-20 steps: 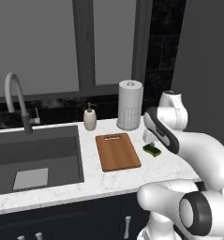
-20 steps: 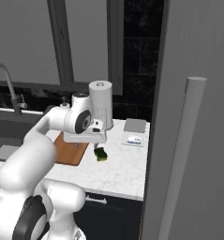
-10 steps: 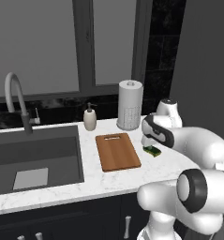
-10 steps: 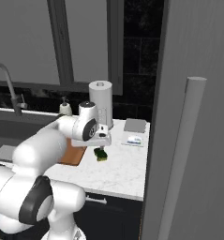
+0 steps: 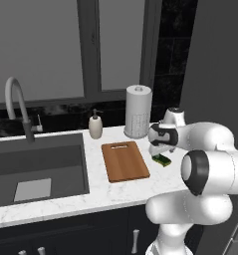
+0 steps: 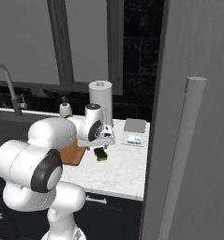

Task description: Pick up the sponge from the counter and clean the cutting board by briefly scrubbing or pressing down on the cutting board. Once finished, release the sponge.

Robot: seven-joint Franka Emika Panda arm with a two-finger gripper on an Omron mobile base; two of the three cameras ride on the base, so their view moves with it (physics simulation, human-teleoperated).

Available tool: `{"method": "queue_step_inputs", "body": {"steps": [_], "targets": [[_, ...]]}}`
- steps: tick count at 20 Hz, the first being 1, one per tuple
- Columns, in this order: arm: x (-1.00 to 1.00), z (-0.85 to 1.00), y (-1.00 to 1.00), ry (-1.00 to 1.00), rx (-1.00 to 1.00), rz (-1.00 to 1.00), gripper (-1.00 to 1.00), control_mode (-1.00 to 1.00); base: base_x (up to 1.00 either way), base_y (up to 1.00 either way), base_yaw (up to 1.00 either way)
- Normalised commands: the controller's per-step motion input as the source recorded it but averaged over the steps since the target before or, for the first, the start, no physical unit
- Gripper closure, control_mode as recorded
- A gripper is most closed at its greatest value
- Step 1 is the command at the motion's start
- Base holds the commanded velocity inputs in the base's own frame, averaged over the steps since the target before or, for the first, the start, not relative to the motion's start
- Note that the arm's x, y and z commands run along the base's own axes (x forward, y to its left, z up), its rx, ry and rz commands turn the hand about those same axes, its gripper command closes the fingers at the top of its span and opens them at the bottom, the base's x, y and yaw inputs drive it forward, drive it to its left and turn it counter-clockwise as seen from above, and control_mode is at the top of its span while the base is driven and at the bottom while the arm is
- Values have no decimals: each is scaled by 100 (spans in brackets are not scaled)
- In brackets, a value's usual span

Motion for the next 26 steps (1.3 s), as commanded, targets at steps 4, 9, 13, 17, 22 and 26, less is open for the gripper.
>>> {"method": "queue_step_inputs", "body": {"steps": [4,9,13,17,22,26], "targets": [[27,-20,-3,1,0,2,-100,-100,0,0,0],[8,-29,0,0,0,0,-100,-100,0,0,0],[0,-33,-1,0,0,0,-100,-100,0,0,0],[7,-23,-6,0,0,0,-100,-100,0,0,0],[7,-26,0,0,0,1,-100,-100,0,0,0],[4,-25,0,0,0,1,-100,-100,0,0,0]]}}
